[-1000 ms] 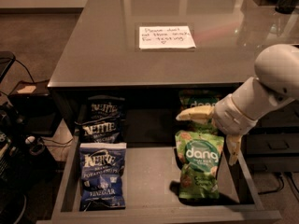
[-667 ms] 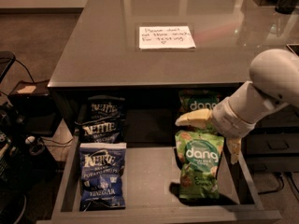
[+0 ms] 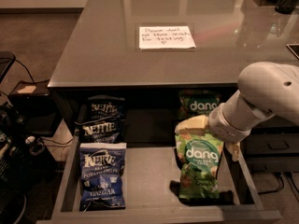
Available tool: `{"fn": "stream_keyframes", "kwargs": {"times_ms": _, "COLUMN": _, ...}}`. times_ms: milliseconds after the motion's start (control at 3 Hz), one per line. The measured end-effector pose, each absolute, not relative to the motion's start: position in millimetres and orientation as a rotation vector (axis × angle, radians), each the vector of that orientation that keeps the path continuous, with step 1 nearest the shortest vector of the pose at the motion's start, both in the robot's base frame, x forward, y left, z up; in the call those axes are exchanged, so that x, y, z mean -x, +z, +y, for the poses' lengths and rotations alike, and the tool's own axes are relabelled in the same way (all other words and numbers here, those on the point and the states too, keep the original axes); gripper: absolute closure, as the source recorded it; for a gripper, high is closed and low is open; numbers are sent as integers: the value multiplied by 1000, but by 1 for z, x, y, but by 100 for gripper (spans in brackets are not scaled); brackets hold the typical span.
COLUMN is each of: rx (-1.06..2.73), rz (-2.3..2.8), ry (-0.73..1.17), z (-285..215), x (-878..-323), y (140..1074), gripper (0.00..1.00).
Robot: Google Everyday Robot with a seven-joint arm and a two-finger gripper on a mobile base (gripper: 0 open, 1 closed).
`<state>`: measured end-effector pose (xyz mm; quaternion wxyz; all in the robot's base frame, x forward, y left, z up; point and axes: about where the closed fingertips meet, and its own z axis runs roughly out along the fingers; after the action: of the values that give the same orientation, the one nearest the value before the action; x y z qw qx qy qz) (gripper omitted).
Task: Pick green rice chip bag from top drawer and place on counter
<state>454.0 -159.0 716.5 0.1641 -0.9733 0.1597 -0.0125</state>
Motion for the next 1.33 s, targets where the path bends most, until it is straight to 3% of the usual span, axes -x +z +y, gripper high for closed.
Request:
{"fn": "stream_keyframes", "kwargs": {"times_ms": 667, "rx": 2802, "rz": 460, "ry": -97, "z": -165, "x": -461, "y": 698, "gripper": 4}}
{"fn": "stream_keyframes", "kwargs": {"times_ms": 1000, "rx": 2807, "rz": 490, "ry": -79, "z": -171, "x": -466, "y": 684, "gripper": 20}}
{"fn": "stream_keyframes", "kwargs": {"times_ms": 1333, "rx": 2825, "rz": 531, "ry": -50, "z": -181, "x": -470, "y": 669, "gripper": 19}}
